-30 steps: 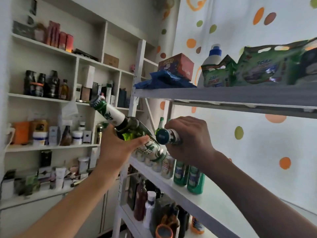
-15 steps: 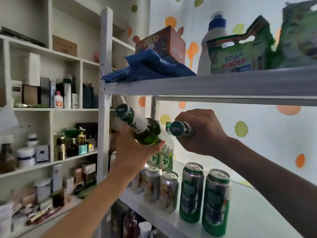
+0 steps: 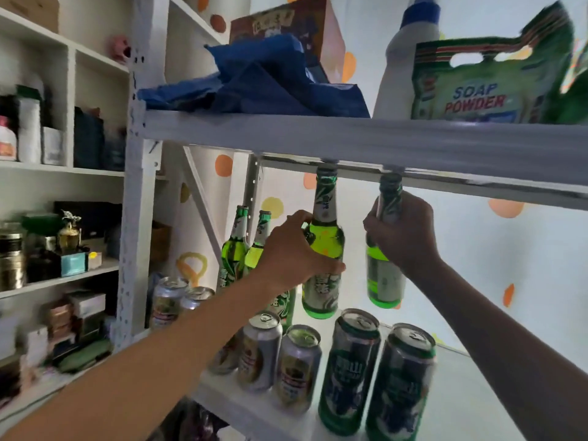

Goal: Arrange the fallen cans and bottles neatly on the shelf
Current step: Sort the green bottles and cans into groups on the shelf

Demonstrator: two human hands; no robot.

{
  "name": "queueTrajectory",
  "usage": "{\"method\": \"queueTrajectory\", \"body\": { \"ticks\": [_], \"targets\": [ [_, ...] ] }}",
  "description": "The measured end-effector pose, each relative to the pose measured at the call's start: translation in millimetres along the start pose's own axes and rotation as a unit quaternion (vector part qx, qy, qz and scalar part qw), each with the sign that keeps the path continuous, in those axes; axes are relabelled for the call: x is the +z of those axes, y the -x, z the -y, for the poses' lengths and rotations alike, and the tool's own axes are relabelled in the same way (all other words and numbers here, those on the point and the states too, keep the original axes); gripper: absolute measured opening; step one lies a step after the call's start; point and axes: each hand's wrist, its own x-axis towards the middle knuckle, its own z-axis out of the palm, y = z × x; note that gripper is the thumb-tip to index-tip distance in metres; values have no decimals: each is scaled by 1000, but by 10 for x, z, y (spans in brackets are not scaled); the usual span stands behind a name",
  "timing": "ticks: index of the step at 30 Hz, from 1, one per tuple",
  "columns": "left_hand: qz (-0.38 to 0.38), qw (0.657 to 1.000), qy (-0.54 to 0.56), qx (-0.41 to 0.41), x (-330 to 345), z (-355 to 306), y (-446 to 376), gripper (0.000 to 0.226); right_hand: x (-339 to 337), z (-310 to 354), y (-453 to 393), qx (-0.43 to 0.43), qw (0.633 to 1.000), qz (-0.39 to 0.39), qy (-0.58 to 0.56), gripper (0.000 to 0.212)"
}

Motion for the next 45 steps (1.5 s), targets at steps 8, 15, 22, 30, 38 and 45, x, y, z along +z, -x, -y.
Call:
{"method": "queueTrajectory", "body": {
  "ticks": [8,15,22,30,38,45],
  "targets": [
    [131,986,-80,-71,443,262,-306,113,127,-468,17,147,989,6,-33,9],
    [246,949,-176,-88,601,380,-369,94,210,-687,21,288,938,51,-187,22],
    [239,951,-176,-90,693,591,-421,97,354,-819,124,347,915,105,-175,28],
    [229,932,-277,-43,657,666,-524,89,546,-863,180,354,916,118,-146,37],
    [135,963,-234,4,602,471,-480,58,589,-936,244,376,904,145,-145,41],
    [-4,937,-310,164,616,218,-471,76,497,-958,200,395,868,262,-147,48]
  ]
}}
